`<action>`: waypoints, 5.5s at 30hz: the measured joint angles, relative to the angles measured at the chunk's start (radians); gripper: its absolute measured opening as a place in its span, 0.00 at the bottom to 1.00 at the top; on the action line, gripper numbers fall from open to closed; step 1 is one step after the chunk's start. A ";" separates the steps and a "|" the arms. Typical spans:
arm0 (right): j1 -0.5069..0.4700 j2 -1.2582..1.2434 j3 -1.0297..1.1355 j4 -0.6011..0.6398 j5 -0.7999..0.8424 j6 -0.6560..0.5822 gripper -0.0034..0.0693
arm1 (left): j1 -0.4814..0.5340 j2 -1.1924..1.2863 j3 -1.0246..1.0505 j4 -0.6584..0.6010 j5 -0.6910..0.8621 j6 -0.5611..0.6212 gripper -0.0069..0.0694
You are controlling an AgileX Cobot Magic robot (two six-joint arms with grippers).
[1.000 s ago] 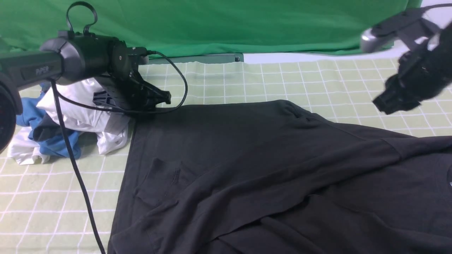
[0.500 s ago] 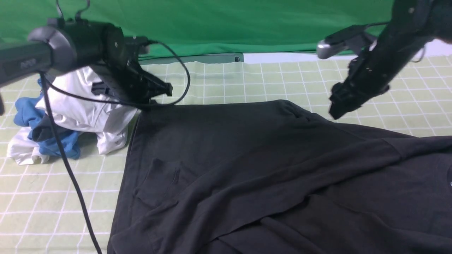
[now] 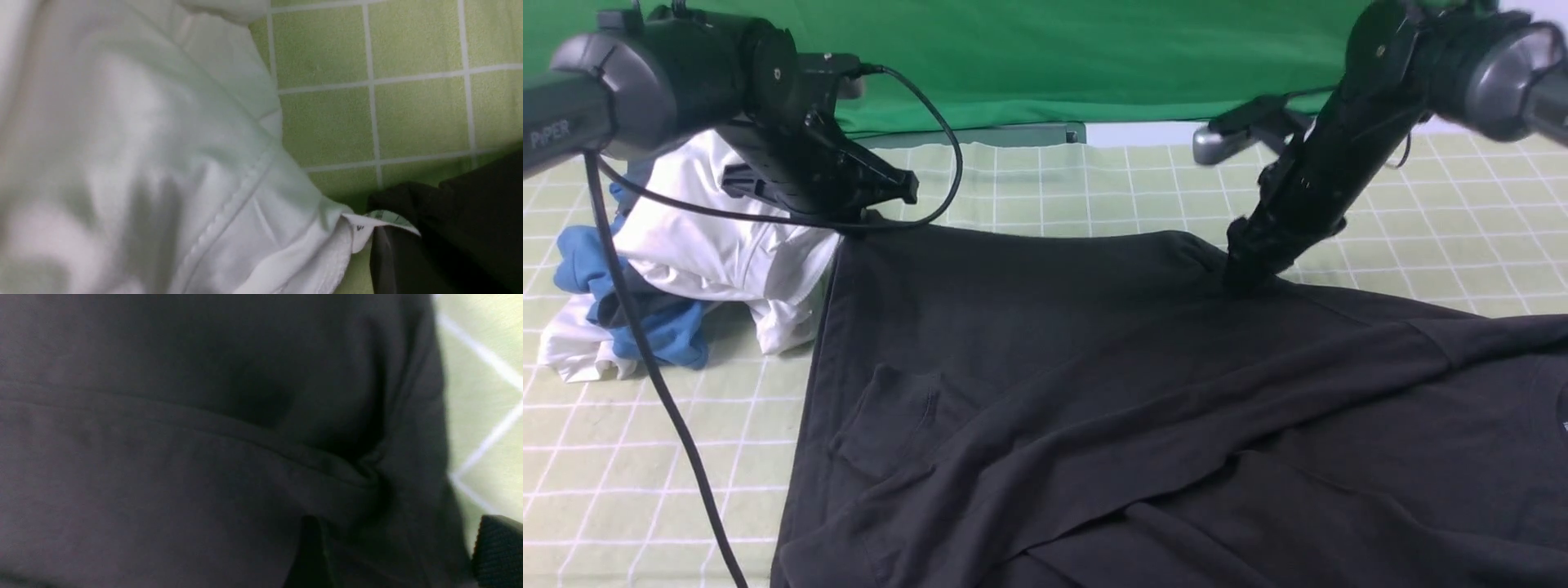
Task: Fold a long-sleeved shirt over a green coffee tablecloth.
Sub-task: 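Grasp the near edge of the shirt at its hem and shoulder corners, then fold the black garment in half by bringing its near edge over to the far edge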
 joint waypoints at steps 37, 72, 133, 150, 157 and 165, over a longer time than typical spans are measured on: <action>-0.043 0.036 -0.138 -0.132 -0.322 0.069 0.61 | 0.000 0.016 0.002 0.111 -0.356 -0.117 0.38; -0.045 -0.970 0.788 -0.063 0.054 0.166 0.05 | -0.407 -0.653 0.946 -0.079 0.243 -0.241 0.21; 0.230 -0.769 1.234 -0.237 -0.332 0.173 0.17 | -0.409 -0.838 0.994 -0.082 0.250 -0.306 0.12; 0.192 -0.828 0.890 -0.416 -0.227 0.223 0.08 | -0.101 -0.654 0.484 -0.013 0.218 -0.198 0.12; 0.086 -0.651 0.624 -0.406 -0.219 0.139 0.08 | -0.019 -0.425 0.227 -0.058 0.218 -0.131 0.12; 0.040 -0.360 0.238 -0.397 -0.173 0.105 0.08 | 0.047 -0.114 -0.089 -0.062 0.226 -0.128 0.12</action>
